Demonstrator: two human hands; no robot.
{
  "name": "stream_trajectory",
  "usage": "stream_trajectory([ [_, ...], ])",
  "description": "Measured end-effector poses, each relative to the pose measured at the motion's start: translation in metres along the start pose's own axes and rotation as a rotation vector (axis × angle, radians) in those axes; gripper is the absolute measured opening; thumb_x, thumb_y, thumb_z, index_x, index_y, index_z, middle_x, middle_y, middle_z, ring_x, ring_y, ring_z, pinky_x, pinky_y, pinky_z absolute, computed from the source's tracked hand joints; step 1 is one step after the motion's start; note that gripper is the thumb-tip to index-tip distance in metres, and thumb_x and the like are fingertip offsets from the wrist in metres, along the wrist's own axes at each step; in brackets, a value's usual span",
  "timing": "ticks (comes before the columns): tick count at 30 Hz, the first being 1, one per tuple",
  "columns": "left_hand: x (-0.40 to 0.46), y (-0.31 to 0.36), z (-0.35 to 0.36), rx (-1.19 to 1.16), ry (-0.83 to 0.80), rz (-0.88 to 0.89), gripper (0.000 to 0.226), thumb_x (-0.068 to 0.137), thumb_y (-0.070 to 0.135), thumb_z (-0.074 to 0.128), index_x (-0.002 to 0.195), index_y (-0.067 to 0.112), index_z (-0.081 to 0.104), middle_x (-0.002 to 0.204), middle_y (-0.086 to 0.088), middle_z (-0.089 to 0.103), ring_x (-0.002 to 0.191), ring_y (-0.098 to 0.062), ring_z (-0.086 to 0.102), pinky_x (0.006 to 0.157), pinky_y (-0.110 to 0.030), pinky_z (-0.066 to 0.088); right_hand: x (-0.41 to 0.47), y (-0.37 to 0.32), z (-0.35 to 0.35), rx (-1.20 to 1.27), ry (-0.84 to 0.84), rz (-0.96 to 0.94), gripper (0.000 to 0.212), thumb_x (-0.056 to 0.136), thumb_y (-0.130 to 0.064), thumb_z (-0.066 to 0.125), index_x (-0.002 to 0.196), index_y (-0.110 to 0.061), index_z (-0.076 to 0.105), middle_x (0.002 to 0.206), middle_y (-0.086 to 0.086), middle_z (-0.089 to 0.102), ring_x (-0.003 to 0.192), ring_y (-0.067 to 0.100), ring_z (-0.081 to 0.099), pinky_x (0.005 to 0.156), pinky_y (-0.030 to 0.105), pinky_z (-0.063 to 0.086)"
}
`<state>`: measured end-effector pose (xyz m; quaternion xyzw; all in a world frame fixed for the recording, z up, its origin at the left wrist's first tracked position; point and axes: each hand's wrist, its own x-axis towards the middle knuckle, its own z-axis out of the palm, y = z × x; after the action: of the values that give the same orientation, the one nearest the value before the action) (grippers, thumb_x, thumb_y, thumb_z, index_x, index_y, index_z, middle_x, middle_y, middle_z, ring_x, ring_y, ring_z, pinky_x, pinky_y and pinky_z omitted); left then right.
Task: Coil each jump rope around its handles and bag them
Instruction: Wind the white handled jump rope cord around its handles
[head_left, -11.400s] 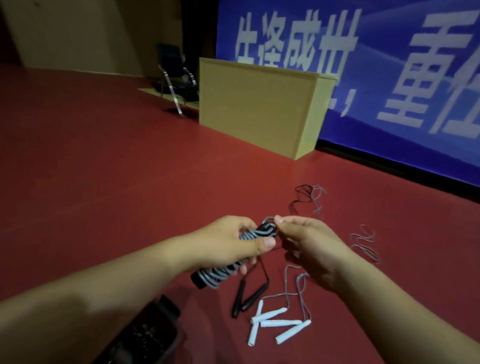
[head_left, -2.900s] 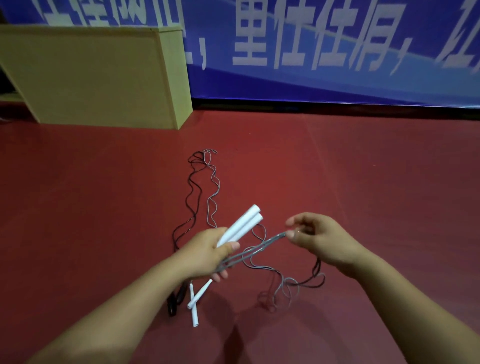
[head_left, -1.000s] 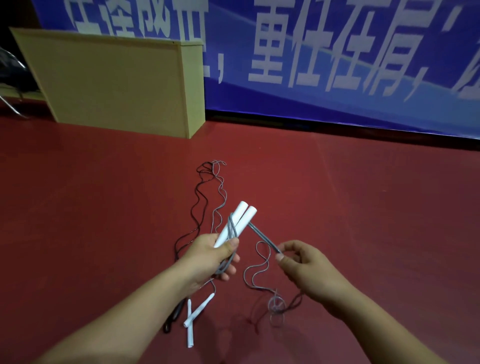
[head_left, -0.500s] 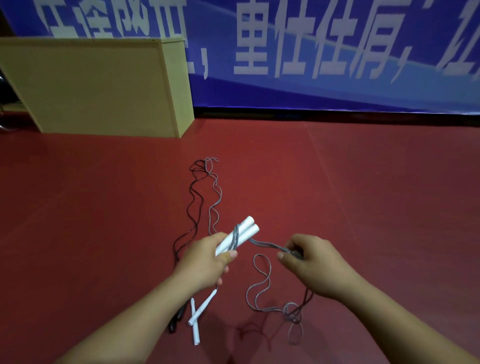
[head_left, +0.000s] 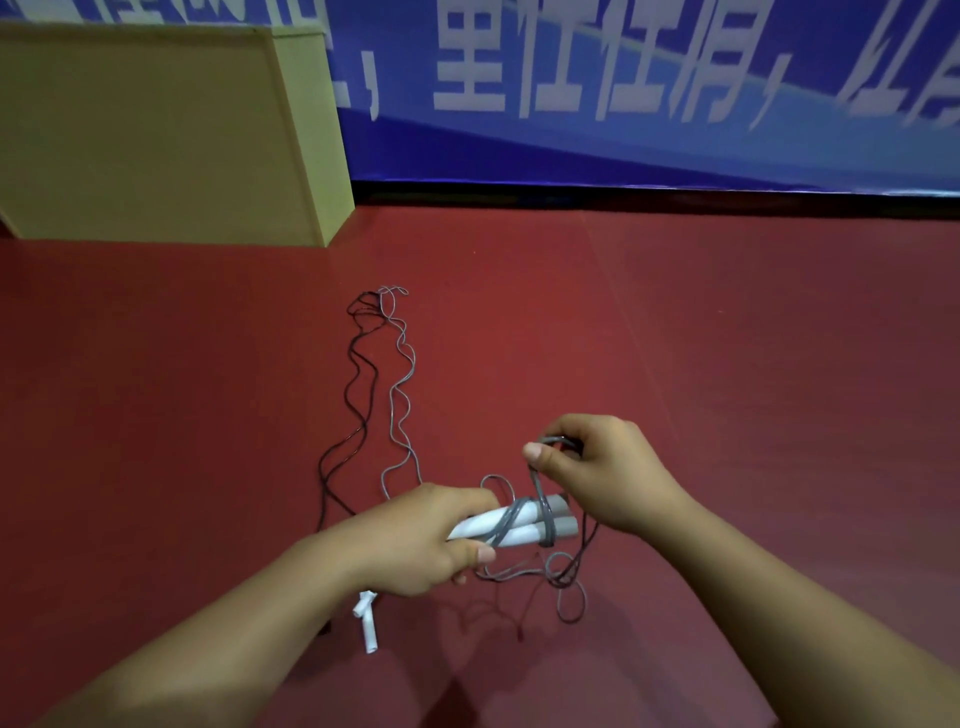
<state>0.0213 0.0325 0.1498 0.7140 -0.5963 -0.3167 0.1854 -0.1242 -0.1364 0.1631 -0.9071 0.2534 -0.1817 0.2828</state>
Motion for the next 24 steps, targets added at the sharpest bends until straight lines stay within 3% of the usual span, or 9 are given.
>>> stream_trajectory([
  [3,0.000,0.005,-0.007,-0.031,-0.011,0.033,0.008,0.092,0.025,0.062,0.091,0.023,0.055,0.081,0.005,0.068,0.076,-0.013,0.063,0.072,-0.032,0.048,0.009,0.004,-0.002,0.078,0.020,0.054,0.023,0.078,-0.043,0.076,0.080,-0.023,0.067,0.061,-0.007,0.061,0.054,0.000,0.050,0.057,0.019,0.040],
  [7,0.000,0.011,-0.012,-0.118,0.005,0.065,0.008,0.094,0.023,0.063,0.089,0.024,0.057,0.081,0.005,0.068,0.073,-0.010,0.062,0.065,-0.026,0.046,0.019,0.001,-0.001,0.561,-0.031,0.203,0.026,0.073,-0.024,0.084,0.078,-0.017,0.060,0.064,0.000,0.055,0.055,0.011,0.044,0.052,0.025,0.038],
  [10,-0.005,0.017,-0.010,-0.359,-0.006,0.089,0.009,0.098,0.015,0.058,0.091,0.020,0.055,0.080,0.000,0.070,0.077,-0.015,0.067,0.061,-0.021,0.047,0.019,0.002,0.002,0.828,-0.172,0.305,0.024,0.066,-0.030,0.081,0.068,-0.017,0.060,0.066,0.004,0.058,0.060,0.017,0.048,0.056,0.028,0.039],
  [12,-0.008,0.020,-0.007,-0.546,0.009,0.085,0.007,0.100,0.010,0.054,0.094,0.013,0.052,0.078,-0.003,0.067,0.078,-0.022,0.070,0.059,-0.026,0.050,0.018,0.002,0.005,0.812,-0.250,0.350,0.019,0.076,-0.023,0.078,0.065,-0.018,0.063,0.059,0.001,0.058,0.051,0.014,0.045,0.051,0.025,0.033],
  [15,-0.010,0.023,-0.004,-0.695,0.137,0.064,0.005,0.100,0.011,0.052,0.095,0.010,0.051,0.079,-0.006,0.064,0.069,-0.024,0.070,0.056,-0.029,0.055,0.016,-0.001,0.012,0.669,-0.241,0.347,0.021,0.089,0.002,0.054,0.079,-0.011,0.067,0.056,0.000,0.051,0.047,0.010,0.039,0.049,0.023,0.026],
  [20,-0.008,0.028,-0.003,-0.786,0.455,0.020,0.005,0.100,0.012,0.052,0.097,0.010,0.056,0.075,-0.003,0.064,0.055,-0.018,0.064,0.049,-0.029,0.053,0.002,-0.008,0.015,0.615,-0.266,0.320,0.023,0.097,-0.027,0.057,0.082,-0.010,0.065,0.063,0.001,0.060,0.047,0.011,0.045,0.046,0.023,0.032],
  [24,-0.004,0.023,-0.010,-0.744,0.660,-0.062,0.009,0.100,0.017,0.053,0.098,0.012,0.059,0.073,0.000,0.062,0.046,-0.013,0.055,0.042,-0.024,0.043,-0.009,-0.010,0.012,0.640,-0.257,0.353,0.013,0.098,-0.020,0.056,0.095,-0.008,0.060,0.062,0.004,0.058,0.048,0.012,0.048,0.051,0.024,0.042],
])
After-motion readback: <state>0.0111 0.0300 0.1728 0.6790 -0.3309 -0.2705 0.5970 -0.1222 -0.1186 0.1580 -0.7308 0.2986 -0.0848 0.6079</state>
